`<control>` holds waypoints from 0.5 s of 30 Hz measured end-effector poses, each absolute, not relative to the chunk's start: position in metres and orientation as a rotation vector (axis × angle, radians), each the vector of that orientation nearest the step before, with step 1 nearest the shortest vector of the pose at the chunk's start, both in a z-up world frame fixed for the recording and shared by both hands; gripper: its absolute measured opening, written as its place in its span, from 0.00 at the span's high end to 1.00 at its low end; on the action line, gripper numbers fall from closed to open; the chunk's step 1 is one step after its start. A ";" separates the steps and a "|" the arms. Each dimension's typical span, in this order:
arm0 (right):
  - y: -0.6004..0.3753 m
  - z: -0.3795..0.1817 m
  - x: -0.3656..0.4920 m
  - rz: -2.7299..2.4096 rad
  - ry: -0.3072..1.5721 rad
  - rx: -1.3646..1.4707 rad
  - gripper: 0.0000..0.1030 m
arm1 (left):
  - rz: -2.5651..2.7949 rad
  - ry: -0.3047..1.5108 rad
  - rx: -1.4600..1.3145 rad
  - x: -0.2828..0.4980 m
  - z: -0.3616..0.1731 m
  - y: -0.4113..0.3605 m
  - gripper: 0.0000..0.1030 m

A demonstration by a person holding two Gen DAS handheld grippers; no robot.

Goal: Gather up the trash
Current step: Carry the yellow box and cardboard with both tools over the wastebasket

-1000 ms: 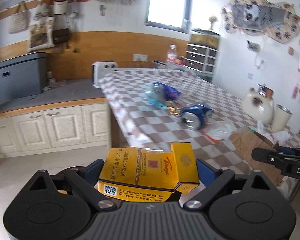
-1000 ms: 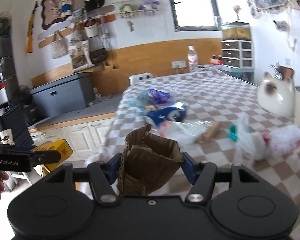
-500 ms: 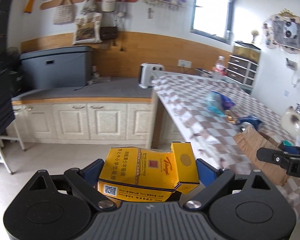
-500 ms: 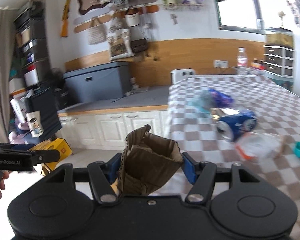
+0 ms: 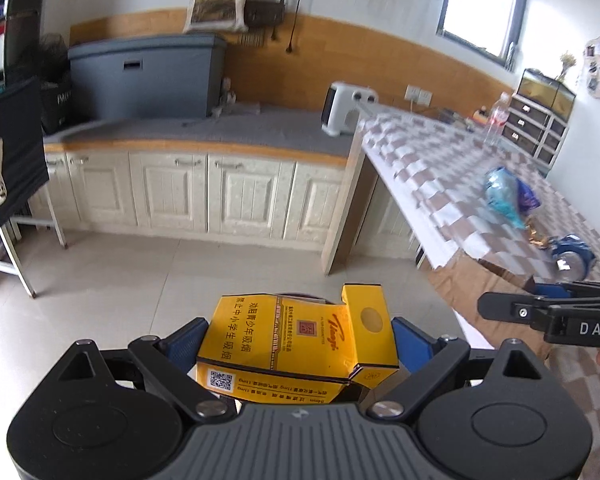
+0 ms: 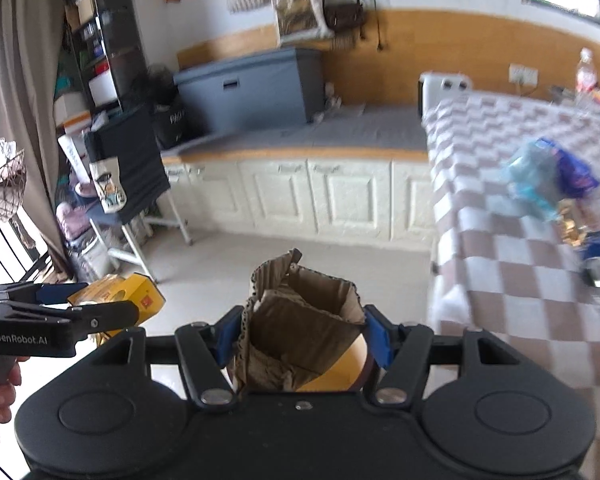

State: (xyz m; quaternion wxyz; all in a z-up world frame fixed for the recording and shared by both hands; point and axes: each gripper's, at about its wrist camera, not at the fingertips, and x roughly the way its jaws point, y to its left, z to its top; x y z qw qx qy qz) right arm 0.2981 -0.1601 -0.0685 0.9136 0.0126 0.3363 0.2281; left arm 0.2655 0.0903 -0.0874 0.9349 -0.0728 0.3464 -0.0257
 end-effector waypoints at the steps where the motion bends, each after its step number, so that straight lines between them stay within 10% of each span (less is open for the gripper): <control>1: -0.158 -0.073 0.307 0.474 0.715 0.034 0.38 | -0.053 0.725 -0.153 0.273 -0.092 0.092 0.08; 15: -0.113 -0.164 0.437 0.438 1.053 0.143 0.38 | 0.043 1.007 -0.323 0.379 -0.184 0.116 0.08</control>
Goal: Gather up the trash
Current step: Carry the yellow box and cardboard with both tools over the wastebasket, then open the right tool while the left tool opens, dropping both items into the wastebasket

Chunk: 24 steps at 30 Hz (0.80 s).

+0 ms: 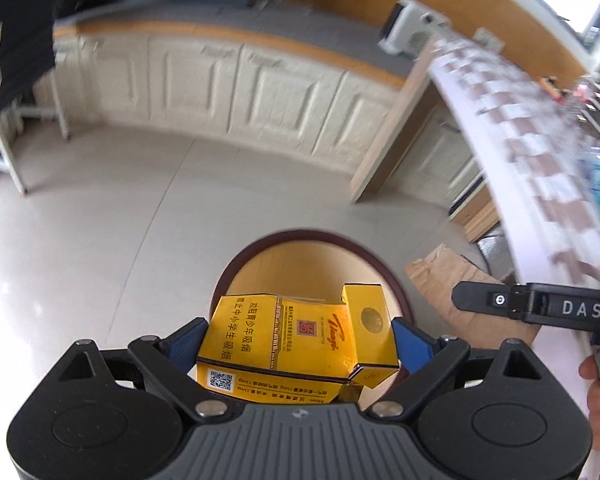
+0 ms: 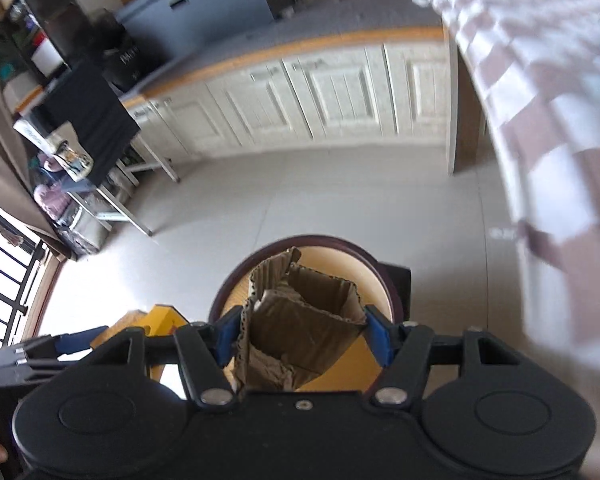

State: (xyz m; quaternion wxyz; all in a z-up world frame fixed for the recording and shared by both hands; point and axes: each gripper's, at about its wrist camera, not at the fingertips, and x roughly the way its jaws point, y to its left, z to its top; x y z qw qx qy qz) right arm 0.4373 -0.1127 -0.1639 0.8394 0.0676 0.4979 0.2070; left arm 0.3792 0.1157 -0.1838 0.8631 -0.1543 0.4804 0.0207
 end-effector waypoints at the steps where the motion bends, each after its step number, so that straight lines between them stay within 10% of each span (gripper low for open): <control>1: -0.109 -0.171 0.443 0.433 1.073 0.145 0.37 | 0.053 1.026 -0.331 0.385 -0.189 0.117 0.08; 24: -0.084 -0.236 0.484 0.447 1.202 0.142 0.31 | 0.077 1.213 -0.329 0.451 -0.258 0.124 0.08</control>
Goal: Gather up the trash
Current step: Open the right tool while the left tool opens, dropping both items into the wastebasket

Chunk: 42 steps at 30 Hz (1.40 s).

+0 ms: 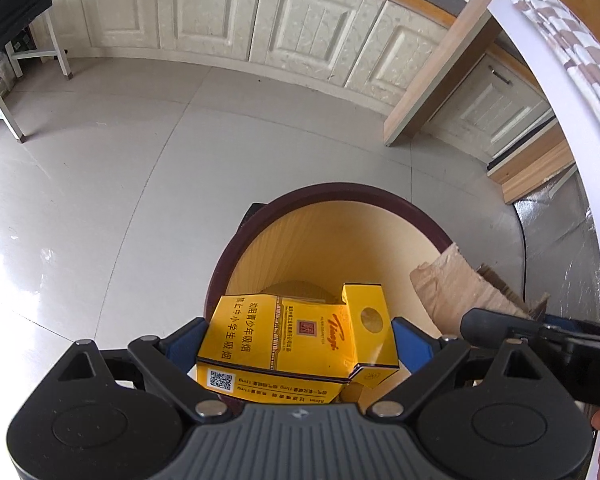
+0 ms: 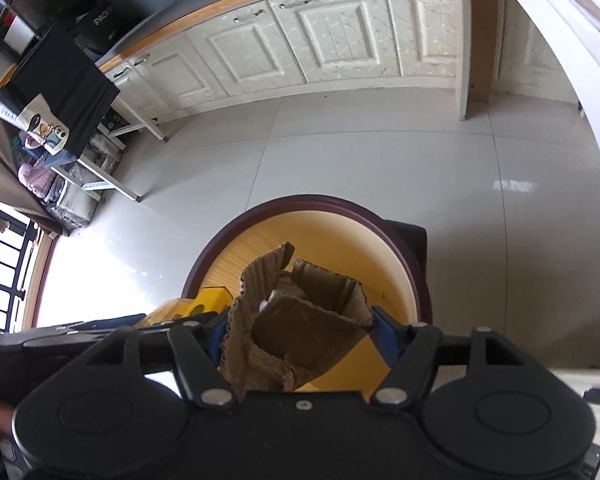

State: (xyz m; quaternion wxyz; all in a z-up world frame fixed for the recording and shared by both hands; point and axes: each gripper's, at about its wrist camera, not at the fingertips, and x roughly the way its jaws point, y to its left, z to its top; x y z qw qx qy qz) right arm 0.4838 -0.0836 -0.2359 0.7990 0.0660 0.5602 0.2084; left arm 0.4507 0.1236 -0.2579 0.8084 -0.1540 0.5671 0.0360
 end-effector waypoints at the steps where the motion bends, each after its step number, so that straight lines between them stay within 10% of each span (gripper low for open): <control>1: -0.082 -0.236 0.484 0.447 1.197 0.134 0.29 | 0.075 1.217 -0.324 0.451 -0.259 0.123 0.08; 13: -0.085 -0.243 0.485 0.417 1.211 0.140 0.00 | 0.067 1.247 -0.291 0.454 -0.268 0.122 0.07; 42: -0.082 -0.245 0.463 0.389 1.251 -0.094 0.00 | 0.082 1.290 -0.243 0.442 -0.264 0.123 0.00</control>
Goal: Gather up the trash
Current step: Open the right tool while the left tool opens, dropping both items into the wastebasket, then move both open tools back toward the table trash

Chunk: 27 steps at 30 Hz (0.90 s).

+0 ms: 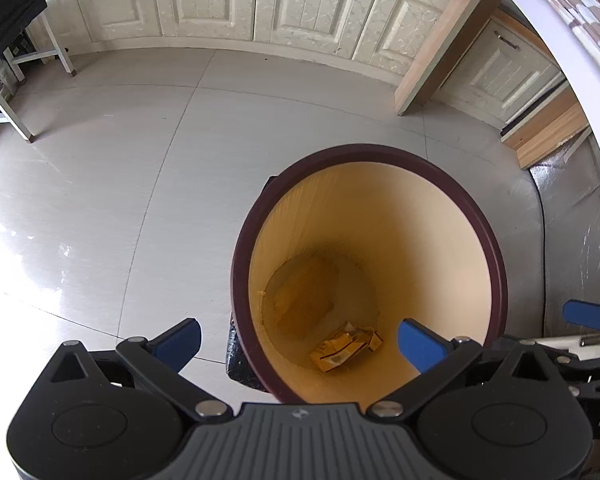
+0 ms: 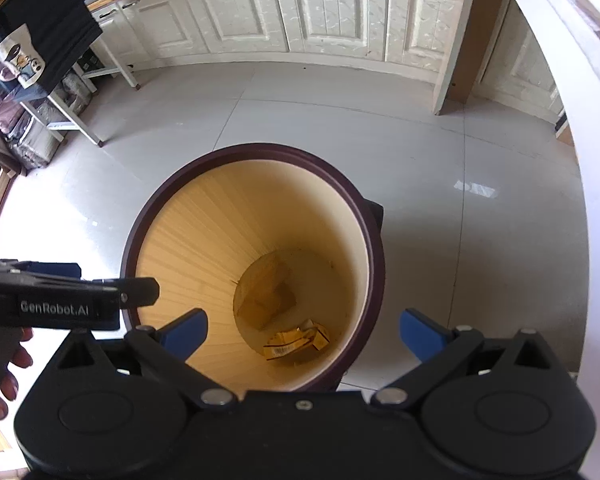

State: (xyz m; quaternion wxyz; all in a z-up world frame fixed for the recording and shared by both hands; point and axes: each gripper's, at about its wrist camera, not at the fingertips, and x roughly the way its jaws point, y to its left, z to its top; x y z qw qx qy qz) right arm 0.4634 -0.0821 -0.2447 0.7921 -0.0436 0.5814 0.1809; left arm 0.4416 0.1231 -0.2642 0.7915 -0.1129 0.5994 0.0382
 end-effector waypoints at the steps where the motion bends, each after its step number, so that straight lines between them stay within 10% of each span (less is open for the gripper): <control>1: -0.083 -0.244 0.461 0.386 1.248 -0.095 0.00 | 0.080 1.291 -0.236 0.440 -0.264 0.123 0.00; 27: -0.095 -0.217 0.408 0.306 1.168 -0.028 0.00 | 0.089 1.209 -0.196 0.379 -0.222 0.137 0.00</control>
